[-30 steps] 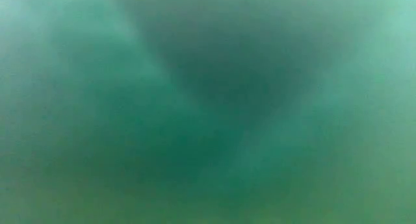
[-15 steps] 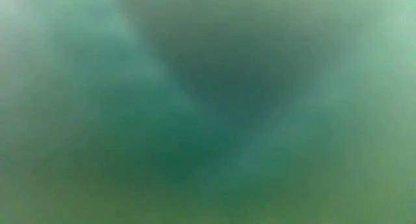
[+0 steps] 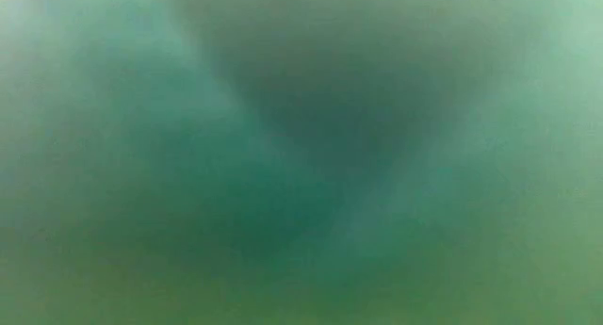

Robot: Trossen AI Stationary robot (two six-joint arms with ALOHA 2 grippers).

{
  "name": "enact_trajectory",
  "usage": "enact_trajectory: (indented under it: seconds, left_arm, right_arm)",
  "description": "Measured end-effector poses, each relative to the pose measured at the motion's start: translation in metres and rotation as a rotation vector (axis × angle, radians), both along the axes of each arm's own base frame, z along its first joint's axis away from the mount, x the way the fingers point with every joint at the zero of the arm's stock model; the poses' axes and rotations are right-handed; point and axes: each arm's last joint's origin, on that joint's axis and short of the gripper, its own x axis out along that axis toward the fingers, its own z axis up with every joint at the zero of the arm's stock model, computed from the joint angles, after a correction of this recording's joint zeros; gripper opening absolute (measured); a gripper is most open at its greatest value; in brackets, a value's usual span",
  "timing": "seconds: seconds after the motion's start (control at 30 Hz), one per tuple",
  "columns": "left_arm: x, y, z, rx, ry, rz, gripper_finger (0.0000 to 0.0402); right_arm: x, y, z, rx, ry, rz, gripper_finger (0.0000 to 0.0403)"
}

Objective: Fold microfiber towels
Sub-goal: Put the folded orange microfiber cloth into the green transparent bin

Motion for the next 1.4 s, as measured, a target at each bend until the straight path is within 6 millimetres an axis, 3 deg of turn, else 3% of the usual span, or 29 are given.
enact_trajectory:
  seconds: [0.1, 0.33, 0.5, 0.97, 1.17, 1.4]
  left_arm:
    - [0.0, 0.001, 0.0, 0.002, 0.0, 0.0, 0.0175]
    - [0.0, 0.001, 0.0, 0.008, 0.002, 0.008, 0.0175]
    - [0.0, 0.001, 0.0, 0.01, 0.0, 0.012, 0.0175]
    - [0.0, 0.001, -0.001, 0.016, 0.0, 0.011, 0.0175]
    - [0.0, 0.001, -0.001, 0.022, 0.004, 0.006, 0.0175]
    - [0.0, 0.002, -0.001, 0.044, 0.01, -0.002, 0.0175]
  right_arm:
    - [0.003, 0.001, -0.006, -0.005, 0.01, 0.0, 0.0]
    - [0.013, 0.006, -0.041, -0.035, 0.097, 0.022, 0.0]
    - [0.016, 0.0, -0.046, -0.089, 0.088, 0.011, 0.0]
    - [0.028, -0.051, -0.05, -0.271, 0.114, -0.076, 0.0]
    - [0.022, -0.056, -0.026, -0.213, 0.079, -0.113, 0.0]
    - [-0.009, -0.039, 0.021, -0.04, 0.048, -0.188, 0.0]
